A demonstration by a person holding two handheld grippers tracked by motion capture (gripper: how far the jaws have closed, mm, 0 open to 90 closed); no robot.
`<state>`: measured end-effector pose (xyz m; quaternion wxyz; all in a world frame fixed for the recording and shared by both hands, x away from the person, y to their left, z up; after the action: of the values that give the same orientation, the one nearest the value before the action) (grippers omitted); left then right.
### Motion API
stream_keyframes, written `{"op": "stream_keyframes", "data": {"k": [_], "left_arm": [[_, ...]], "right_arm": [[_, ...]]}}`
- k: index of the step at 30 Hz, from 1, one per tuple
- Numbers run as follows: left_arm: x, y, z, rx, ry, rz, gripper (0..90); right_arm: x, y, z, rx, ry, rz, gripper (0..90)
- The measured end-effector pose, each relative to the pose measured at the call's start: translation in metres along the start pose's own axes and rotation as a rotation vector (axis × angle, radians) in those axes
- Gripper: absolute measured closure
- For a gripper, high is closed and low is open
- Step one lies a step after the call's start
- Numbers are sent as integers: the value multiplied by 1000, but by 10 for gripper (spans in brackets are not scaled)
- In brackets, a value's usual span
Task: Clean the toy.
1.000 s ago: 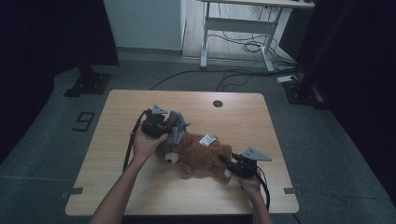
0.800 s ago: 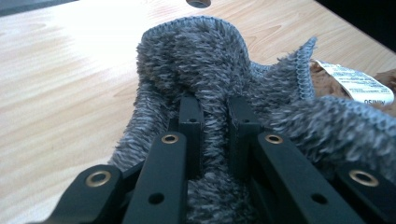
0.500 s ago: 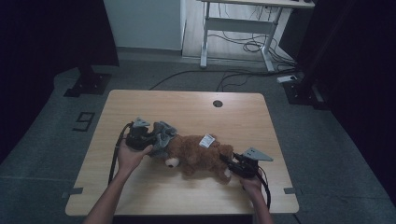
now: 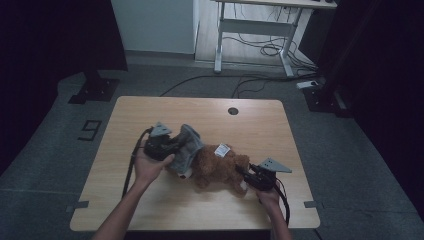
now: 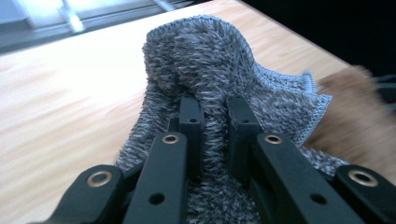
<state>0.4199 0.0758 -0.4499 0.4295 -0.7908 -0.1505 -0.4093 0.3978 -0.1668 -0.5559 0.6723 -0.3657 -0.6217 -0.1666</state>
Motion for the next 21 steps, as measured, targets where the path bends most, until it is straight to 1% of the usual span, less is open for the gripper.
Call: {"op": "stream_keyframes", "data": {"k": [2,4,6,8,9,10,13,16,20,21], "left_arm": [[2,13,-15,-12,19,26,788],[-2,28,-22,6,37,60,788],[-7,38,-19,11,23,82,787],[-13,42,-12,-3,-14,84,787],[-16,40,-6,-5,-33,82,787],[-17,39,-2,-2,-40,81,787],[-21,30,11,1,-54,68,787],[-22,20,20,10,-61,50,787],[-25,5,39,55,-69,20,787],[-28,1,46,73,-73,15,787]], "right_arm": [[0,0,0,0,0,0,640],[0,0,0,2,-4,2,640],[0,-1,0,2,-2,1,640],[-1,-1,-1,2,-1,3,639],[-1,-1,-1,2,2,2,639],[-1,-1,-1,3,2,1,639],[0,-1,-1,6,1,-2,639],[0,-1,0,5,-3,-2,638],[0,-1,0,4,-3,-1,638],[0,-1,0,4,-2,-1,638]]}}
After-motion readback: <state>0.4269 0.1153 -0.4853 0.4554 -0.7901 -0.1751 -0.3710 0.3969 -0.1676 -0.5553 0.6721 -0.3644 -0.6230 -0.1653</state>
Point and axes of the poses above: each handheld gripper's, and its own axes: y roughly forward along the jaws, x roughly out of its top, z roughly to its left, the point moved 8 cm from there along y, roughly forward along the jaws, and after that the axes turned 15 degrees about -y, right-handed, at the moved point
